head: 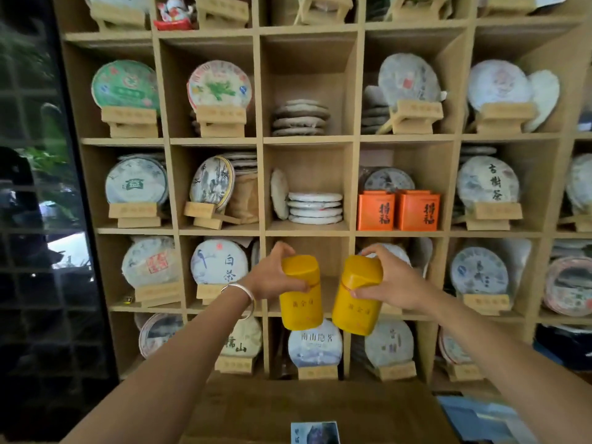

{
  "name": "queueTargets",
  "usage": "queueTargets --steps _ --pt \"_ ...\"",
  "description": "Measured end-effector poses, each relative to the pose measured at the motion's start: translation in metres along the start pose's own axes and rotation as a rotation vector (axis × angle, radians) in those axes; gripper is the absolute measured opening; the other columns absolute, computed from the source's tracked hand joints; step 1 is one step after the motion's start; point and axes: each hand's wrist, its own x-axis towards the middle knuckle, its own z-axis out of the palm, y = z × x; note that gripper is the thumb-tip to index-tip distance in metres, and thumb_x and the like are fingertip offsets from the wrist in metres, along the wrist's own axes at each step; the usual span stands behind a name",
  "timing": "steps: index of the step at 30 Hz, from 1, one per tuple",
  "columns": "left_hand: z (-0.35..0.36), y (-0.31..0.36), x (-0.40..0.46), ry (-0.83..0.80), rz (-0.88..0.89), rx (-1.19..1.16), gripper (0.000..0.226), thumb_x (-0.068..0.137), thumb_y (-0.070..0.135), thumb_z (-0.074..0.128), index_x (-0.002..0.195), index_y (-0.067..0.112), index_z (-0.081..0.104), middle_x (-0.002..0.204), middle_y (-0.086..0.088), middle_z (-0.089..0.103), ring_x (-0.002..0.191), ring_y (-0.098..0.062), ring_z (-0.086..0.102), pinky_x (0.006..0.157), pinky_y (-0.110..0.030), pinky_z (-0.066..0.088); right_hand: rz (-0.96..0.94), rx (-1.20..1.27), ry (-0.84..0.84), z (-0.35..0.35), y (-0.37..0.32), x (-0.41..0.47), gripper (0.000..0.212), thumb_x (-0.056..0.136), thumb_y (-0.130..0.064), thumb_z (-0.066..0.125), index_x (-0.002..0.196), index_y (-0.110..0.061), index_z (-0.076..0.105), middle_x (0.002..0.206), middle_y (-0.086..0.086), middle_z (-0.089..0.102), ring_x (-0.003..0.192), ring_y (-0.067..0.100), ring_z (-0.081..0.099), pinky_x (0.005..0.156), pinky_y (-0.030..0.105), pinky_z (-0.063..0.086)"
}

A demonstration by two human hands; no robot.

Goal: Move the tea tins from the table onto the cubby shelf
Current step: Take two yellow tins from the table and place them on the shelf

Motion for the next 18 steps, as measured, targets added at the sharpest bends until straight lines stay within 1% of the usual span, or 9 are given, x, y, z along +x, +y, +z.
queueTargets --steps 2,3,4,7,10,12,14,16,18 --pt "-0.009 -0.003 0.024 0.027 0.000 0.012 0.076 0.052 0.042 0.082 0.113 0.031 0.038 0.104 0.004 0.053 0.087 -0.014 0.057 0.064 -0.024 0.047 -0.031 0.004 -0.016 -0.001 0.008 0.033 0.075 0.062 -0.038 0.086 0.118 -0.030 0.038 0.103 -0.009 0.049 0.090 0.008 0.053 0.062 0.020 0.044" --pt "-0.014 -0.003 0.038 0.040 -0.002 0.010 0.075 0.054 0.041 0.083 0.114 0.031 0.039 0.103 0.004 0.054 0.087 -0.013 0.058 0.063 -0.024 0.047 -0.036 0.019 -0.021 -0.003 0.012 0.051 0.075 0.061 -0.039 0.086 0.118 -0.030 0.037 0.104 -0.009 0.049 0.090 0.008 0.053 0.061 0.021 0.044" --pt "-0.020 -0.003 0.051 0.058 -0.004 0.008 0.073 0.057 0.039 0.084 0.114 0.031 0.040 0.103 0.003 0.054 0.088 -0.014 0.058 0.064 -0.025 0.049 -0.040 0.029 -0.020 -0.005 0.015 0.068 0.075 0.061 -0.040 0.086 0.117 -0.030 0.037 0.105 -0.008 0.049 0.090 0.008 0.052 0.060 0.021 0.043" --pt "-0.040 0.000 0.094 0.139 0.012 0.040 0.067 0.066 0.030 0.085 0.119 0.027 0.043 0.108 0.000 0.053 0.094 -0.018 0.057 0.077 -0.033 0.054 -0.078 0.043 0.009 -0.013 0.018 0.122 0.074 0.055 -0.048 0.085 0.111 -0.034 0.038 0.104 -0.006 0.051 0.090 0.009 0.053 0.062 0.027 0.044" --pt "-0.062 0.008 0.133 0.206 0.034 0.071 0.063 0.068 0.026 0.084 0.117 0.027 0.045 0.101 0.006 0.049 0.090 -0.016 0.054 0.079 -0.035 0.052 -0.130 0.050 0.029 -0.021 0.015 0.174 0.077 0.051 -0.053 0.083 0.111 -0.034 0.039 0.104 -0.006 0.052 0.092 0.013 0.055 0.066 0.030 0.047" --pt "-0.074 0.007 0.155 0.232 0.040 0.051 0.063 0.067 0.025 0.085 0.118 0.025 0.046 0.100 0.004 0.050 0.090 -0.019 0.055 0.078 -0.035 0.052 -0.145 0.036 0.038 -0.022 0.012 0.205 0.077 0.052 -0.053 0.083 0.111 -0.032 0.039 0.102 -0.007 0.052 0.089 0.010 0.054 0.063 0.029 0.046" --pt "-0.083 0.007 0.174 0.241 0.041 0.046 0.070 0.060 0.031 0.083 0.120 0.025 0.046 0.105 -0.002 0.053 0.091 -0.021 0.058 0.077 -0.037 0.054 -0.151 -0.002 0.073 -0.021 0.009 0.232 0.077 0.052 -0.054 0.083 0.111 -0.031 0.039 0.101 -0.006 0.052 0.087 0.008 0.053 0.062 0.027 0.044" --pt "-0.089 0.005 0.189 0.235 0.026 0.062 0.074 0.055 0.036 0.079 0.121 0.027 0.046 0.111 -0.006 0.055 0.095 -0.025 0.061 0.083 -0.043 0.056 -0.136 -0.025 0.091 -0.018 0.006 0.255 0.076 0.054 -0.054 0.082 0.112 -0.030 0.040 0.103 -0.004 0.052 0.087 0.010 0.053 0.064 0.030 0.047" --pt "-0.092 0.002 0.204 0.227 0.028 0.088 0.074 0.056 0.034 0.080 0.120 0.029 0.045 0.113 -0.009 0.057 0.097 -0.028 0.062 0.085 -0.047 0.055 -0.117 -0.047 0.090 -0.014 0.006 0.275 0.075 0.056 -0.052 0.083 0.113 -0.030 0.039 0.104 -0.003 0.051 0.088 0.013 0.053 0.068 0.034 0.051"
